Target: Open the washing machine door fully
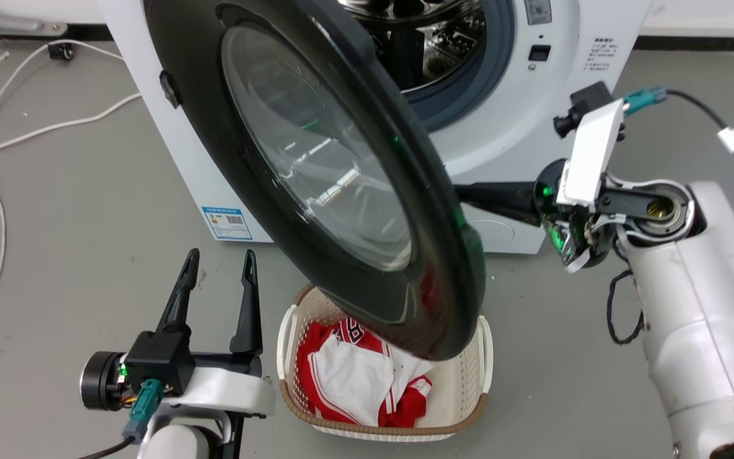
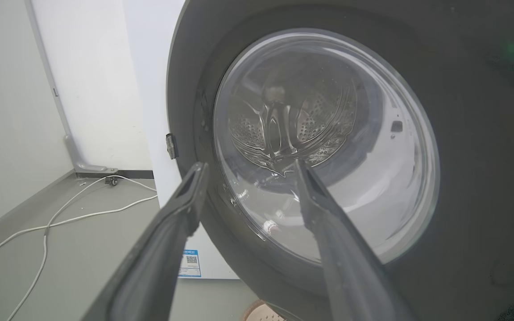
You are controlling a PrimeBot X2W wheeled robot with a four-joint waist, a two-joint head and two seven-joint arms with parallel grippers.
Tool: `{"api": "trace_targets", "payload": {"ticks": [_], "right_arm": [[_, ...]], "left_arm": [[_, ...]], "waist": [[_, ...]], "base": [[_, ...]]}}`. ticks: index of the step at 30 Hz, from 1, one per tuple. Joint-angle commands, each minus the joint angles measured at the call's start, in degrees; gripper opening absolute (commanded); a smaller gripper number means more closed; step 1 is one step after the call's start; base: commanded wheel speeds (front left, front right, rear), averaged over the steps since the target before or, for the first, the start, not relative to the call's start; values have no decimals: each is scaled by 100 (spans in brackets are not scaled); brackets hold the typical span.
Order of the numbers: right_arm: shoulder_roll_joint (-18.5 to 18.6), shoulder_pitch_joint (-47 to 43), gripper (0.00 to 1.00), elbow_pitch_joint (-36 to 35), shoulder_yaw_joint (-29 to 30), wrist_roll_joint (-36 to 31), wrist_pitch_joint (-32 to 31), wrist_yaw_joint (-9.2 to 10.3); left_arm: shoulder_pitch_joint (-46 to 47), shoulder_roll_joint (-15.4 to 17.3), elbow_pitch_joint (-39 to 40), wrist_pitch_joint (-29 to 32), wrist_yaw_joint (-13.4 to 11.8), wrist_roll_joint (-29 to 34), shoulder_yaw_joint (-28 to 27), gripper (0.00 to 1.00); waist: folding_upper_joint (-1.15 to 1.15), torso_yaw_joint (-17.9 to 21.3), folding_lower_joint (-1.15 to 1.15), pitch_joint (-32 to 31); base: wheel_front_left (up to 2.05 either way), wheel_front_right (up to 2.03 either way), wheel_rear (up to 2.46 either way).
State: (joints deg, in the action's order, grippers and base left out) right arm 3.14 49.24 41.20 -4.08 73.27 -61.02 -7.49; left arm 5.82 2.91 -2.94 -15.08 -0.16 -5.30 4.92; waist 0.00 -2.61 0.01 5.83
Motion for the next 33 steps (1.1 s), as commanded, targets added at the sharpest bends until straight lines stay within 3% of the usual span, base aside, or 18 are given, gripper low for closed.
{"api": "trace_targets", "payload": {"ticks": [1, 10, 16, 27, 33], "right_arm": [[-37, -131, 0, -55, -87, 106, -8, 0], [-42, -549, 0, -500, -1366, 1096, 492, 0], [-38, -604, 0, -534, -1843, 1392, 968, 0], [97, -1168, 0, -591, -1068, 1019, 3645, 0], [269, -2037, 0, -970, -491, 1136, 4528, 0]], "left_arm": [[-68, -5, -1, -12, 14, 14, -21, 100], [-169, -4, -13, -12, 18, -49, -2, 100], [-211, -5, -1, -12, -4, -94, 25, 100], [-332, -4, 1, -12, -47, -156, 0, 100], [-408, -4, 21, -12, -42, -117, -133, 100]], "waist": [[0, -32, -1, -56], [0, -107, -1, -175], [0, -119, -1, -223], [0, 0, -1, -330], [0, 143, -1, -378]], "base": [[0, 0, 0], [0, 0, 0], [0, 0, 0], [0, 0, 0], [0, 0, 0]]}}
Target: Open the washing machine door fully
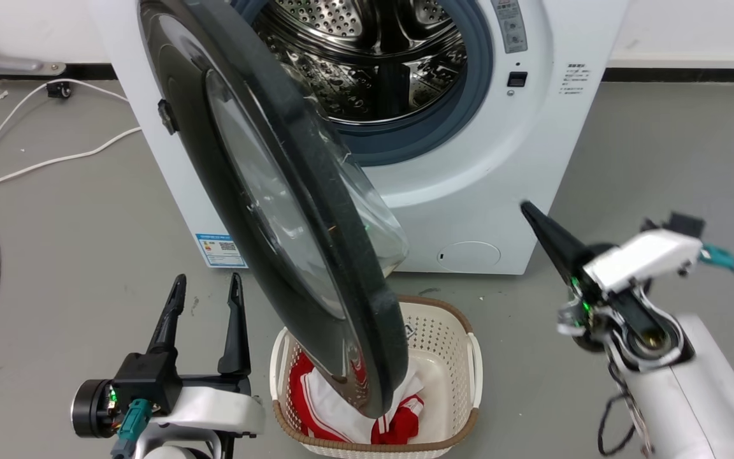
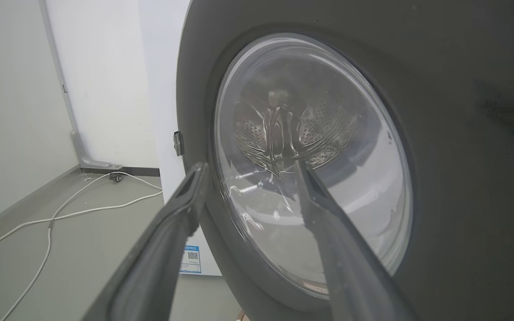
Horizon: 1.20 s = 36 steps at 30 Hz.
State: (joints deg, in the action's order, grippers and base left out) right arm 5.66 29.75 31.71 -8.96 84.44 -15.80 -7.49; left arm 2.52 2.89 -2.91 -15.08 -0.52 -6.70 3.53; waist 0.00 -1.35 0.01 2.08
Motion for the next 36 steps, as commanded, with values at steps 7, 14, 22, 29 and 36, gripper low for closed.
{"api": "trace_targets", "payload": {"ticks": [7, 14, 22, 29, 36], "right_arm": [[194, -1194, 15, -815, 437, -95, 790, 0], [313, -2022, 100, -1663, 540, -1114, 1951, 0], [279, -2417, 100, -2054, 969, -4075, 3009, 0], [-112, -2622, 100, -3012, 1462, -6896, 3003, 2], [-240, -2881, 100, -3702, 1245, -8169, 2679, 2]], "left_arm": [[-110, -2, -9, -12, 43, 53, -150, 100], [-133, -2, -7, -12, 10, 22, -233, 100], [-167, -3, 5, -12, 7, 29, -261, 100], [-188, -4, 41, -12, -4, 54, -288, 100], [-184, -3, 63, -12, -8, 97, -304, 100]], "waist": [[0, 155, -1, -27], [0, 256, -1, -29], [0, 276, -1, -89], [0, 282, -1, -111], [0, 258, -1, -99]], "base": [[0, 0, 0], [0, 0, 0], [0, 0, 0], [0, 0, 0], [0, 0, 0]]}}
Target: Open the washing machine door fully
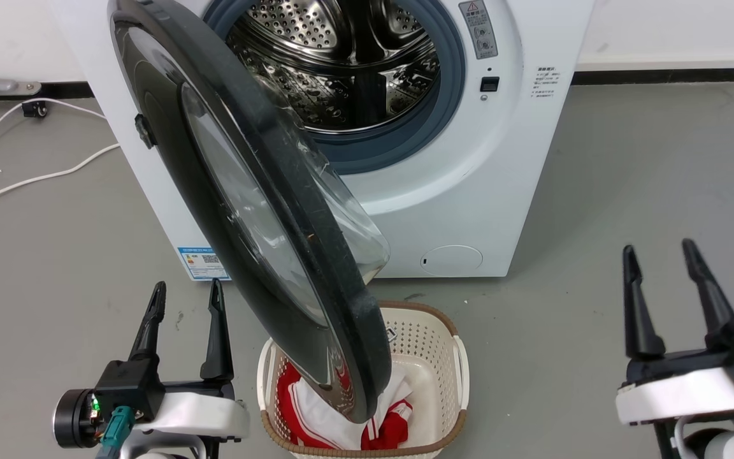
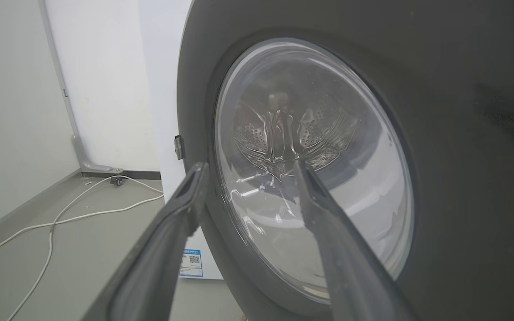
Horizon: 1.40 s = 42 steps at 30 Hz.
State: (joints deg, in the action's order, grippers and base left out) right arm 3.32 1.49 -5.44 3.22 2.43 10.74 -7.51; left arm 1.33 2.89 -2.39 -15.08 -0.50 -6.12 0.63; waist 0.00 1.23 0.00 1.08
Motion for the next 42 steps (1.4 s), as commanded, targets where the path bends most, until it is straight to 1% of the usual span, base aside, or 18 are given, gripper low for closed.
{"api": "trace_targets", "payload": {"ticks": [1, 6, 13, 19, 30, 31, 32, 33, 38, 42], "right_arm": [[-15, -99, 100, -27, -10, -53, -15, 4], [-51, -239, 100, 107, -147, -175, -58, 4], [-53, -194, 100, 539, -107, 78, 35, 4], [-54, -82, 100, 775, -110, 97, 108, 4], [-54, 8, 100, 865, -98, 113, 197, 4], [-55, 7, 100, 865, -100, 116, 204, 4], [-55, 5, 100, 865, -102, 122, 207, 4], [-55, 3, 100, 860, -103, 126, 217, 4], [-55, -2, 100, 864, -104, 145, 233, 4], [-55, 17, 100, 881, -93, 161, 230, 4]], "left_arm": [[-56, -3, 14, -12, -8, 41, -12, 100], [-26, -3, 23, -12, 3, 42, 0, 100], [-2, -3, -3, -12, 33, 41, 35, 100], [3, -3, -1, -13, 6, 32, 69, 100], [21, -3, -11, -12, -4, -4, 92, 100], [21, -3, -11, -12, 0, -6, 92, 60], [21, -3, -8, -13, 1, -3, 91, 28], [20, -3, -9, -12, 5, -1, 92, 0], [38, -3, 3, -12, 34, -9, 89, 0], [121, -3, 171, -12, -18, -18, 77, 0]], "waist": [[0, -4, 0, 9], [0, -26, 0, 32], [0, -53, 0, 56], [0, -53, 0, 73], [0, -66, 0, 98], [0, -66, 0, 100], [0, -68, 0, 99], [0, -68, 0, 103], [0, -71, 0, 116], [0, -84, 0, 129]], "base": [[0, 0, 0], [0, 0, 0], [0, 0, 0], [0, 0, 0], [0, 0, 0], [0, 0, 0], [0, 0, 0], [0, 0, 0], [0, 0, 0], [0, 0, 0]]}}
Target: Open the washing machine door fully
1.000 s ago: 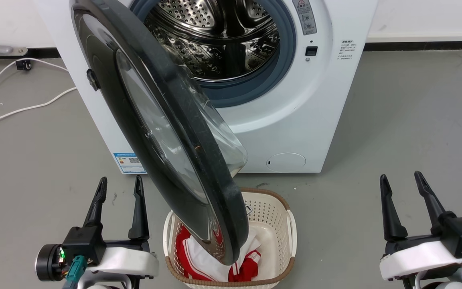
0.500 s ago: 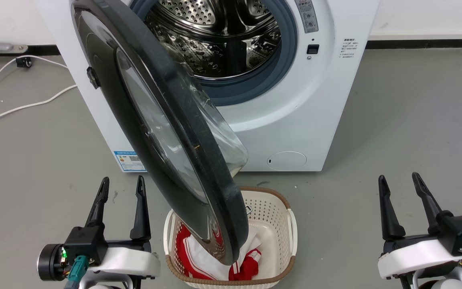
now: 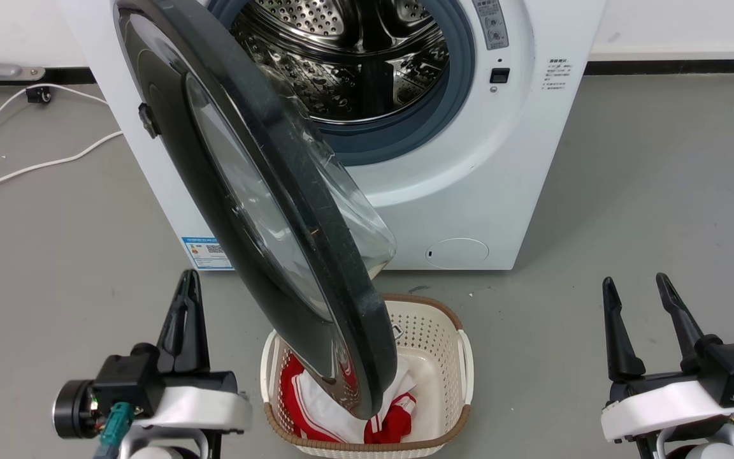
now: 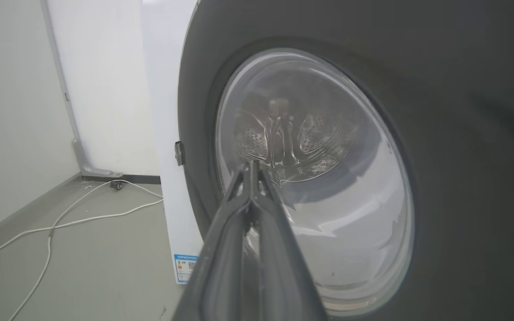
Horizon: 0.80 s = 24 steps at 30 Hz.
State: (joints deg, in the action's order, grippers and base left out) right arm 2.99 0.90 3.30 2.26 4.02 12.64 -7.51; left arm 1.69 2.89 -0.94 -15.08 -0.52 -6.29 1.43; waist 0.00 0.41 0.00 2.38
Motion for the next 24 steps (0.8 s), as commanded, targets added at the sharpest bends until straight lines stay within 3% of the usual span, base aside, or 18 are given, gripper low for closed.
{"api": "trace_targets", "payload": {"ticks": [1, 16, 24], "right_arm": [[-22, 77, 100, 11, 10, 4, 36, 4], [-21, 105, 100, -3, 52, -22, -4, 4], [-21, 82, 100, -5, 37, 17, -24, 4]], "left_arm": [[108, -3, 94, -12, -29, -3, -10, 0], [895, -3, 2401, -11, 69, 374, 86, 0], [1292, 3, 3207, -8, 382, 535, 651, 0]], "waist": [[0, -9, 0, 1], [0, -92, 0, 4], [0, -46, 0, 17]], "base": [[0, 0, 0], [0, 0, 0], [0, 0, 0]]}}
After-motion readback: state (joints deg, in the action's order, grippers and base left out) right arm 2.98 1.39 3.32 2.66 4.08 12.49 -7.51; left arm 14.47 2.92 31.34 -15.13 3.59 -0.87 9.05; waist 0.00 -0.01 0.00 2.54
